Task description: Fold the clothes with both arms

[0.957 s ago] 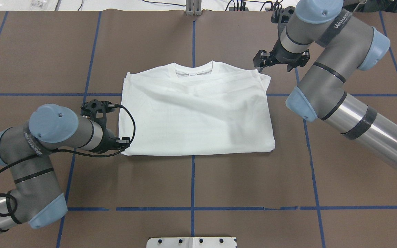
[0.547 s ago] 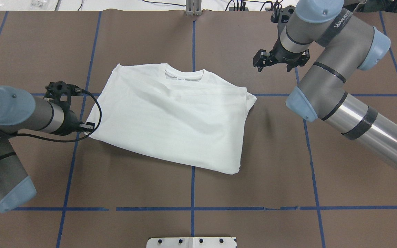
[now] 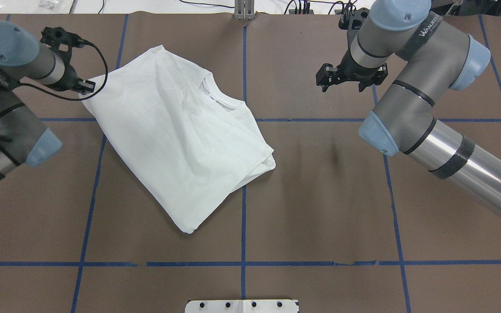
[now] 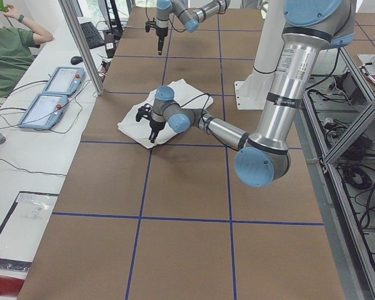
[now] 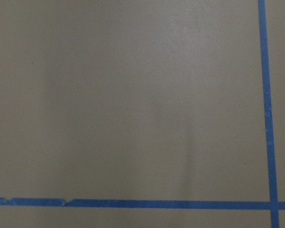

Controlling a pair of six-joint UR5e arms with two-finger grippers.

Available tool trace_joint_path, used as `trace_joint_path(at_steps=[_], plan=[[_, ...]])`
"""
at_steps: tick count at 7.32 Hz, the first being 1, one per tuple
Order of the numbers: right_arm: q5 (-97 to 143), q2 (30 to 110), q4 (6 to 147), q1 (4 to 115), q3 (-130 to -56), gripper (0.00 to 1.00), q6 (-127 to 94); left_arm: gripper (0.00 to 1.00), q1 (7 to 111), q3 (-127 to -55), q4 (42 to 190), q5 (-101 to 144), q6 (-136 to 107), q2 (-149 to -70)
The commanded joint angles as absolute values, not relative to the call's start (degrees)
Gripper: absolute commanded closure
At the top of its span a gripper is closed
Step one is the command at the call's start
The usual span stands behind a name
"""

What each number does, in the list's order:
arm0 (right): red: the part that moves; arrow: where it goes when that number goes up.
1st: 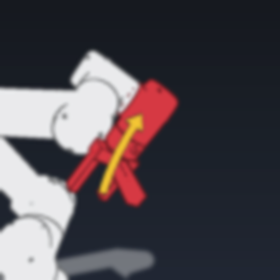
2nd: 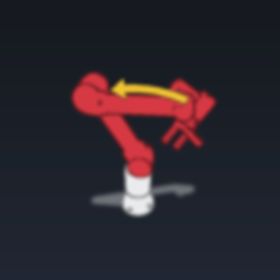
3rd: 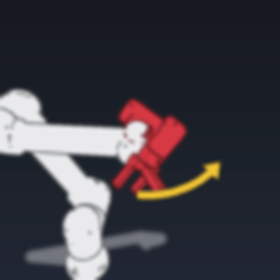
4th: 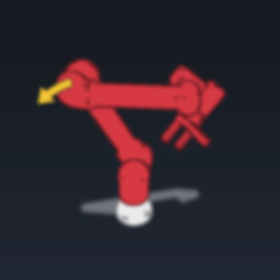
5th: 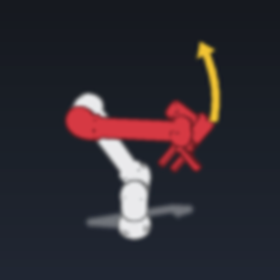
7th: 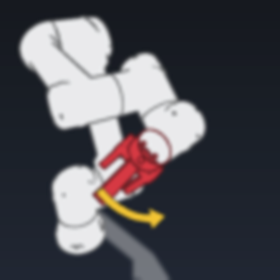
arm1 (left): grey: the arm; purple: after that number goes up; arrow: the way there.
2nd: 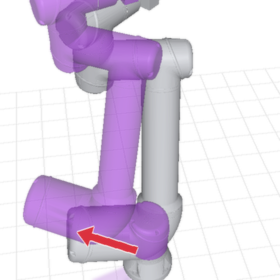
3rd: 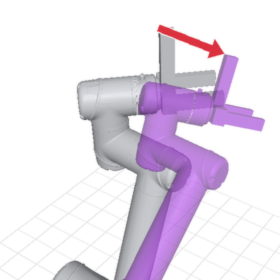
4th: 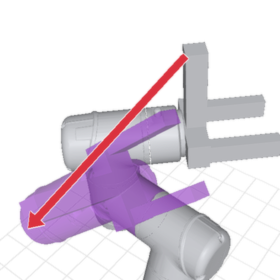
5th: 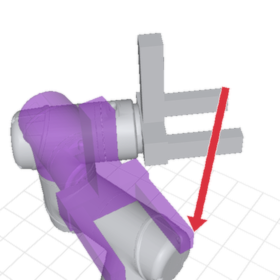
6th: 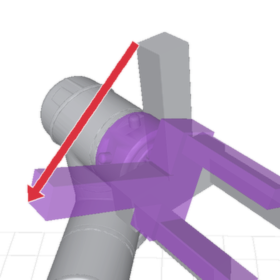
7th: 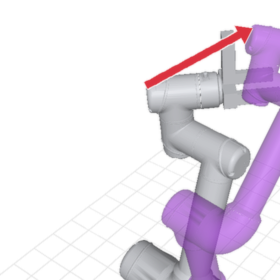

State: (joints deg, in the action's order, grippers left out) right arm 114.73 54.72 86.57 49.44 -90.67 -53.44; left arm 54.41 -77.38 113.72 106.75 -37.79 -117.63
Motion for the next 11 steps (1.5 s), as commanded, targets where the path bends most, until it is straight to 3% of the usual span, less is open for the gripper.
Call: trace_joint_path(at_steps=[1, 2, 5, 6, 11], plan=[[114.44, 53.53, 86.66, 47.74, -90.44, 0.00, -55.27, 0.90, 56.77, -65.31, 116.18, 103.20, -32.37, -126.56], [114.09, 51.79, 86.75, 46.07, -89.57, 0.00, -58.33, 0.01, 57.21, -67.39, 118.45, 104.92, -30.78, -125.61], [108.31, 37.14, 86.31, 37.91, -76.43, 0.03, -80.67, 0.00, 58.18, -73.28, 118.83, 111.36, -31.29, -121.13], [106.54, 35.52, 86.31, 35.01, -75.33, 0.04, -89.21, 0.00, 58.18, -74.61, 118.83, 111.36, -31.38, -120.16], [99.94, 39.45, 82.20, 28.56, -75.15, 0.24, -98.18, 0.00, 58.01, -75.32, 119.09, 111.36, -34.01, -119.71]])
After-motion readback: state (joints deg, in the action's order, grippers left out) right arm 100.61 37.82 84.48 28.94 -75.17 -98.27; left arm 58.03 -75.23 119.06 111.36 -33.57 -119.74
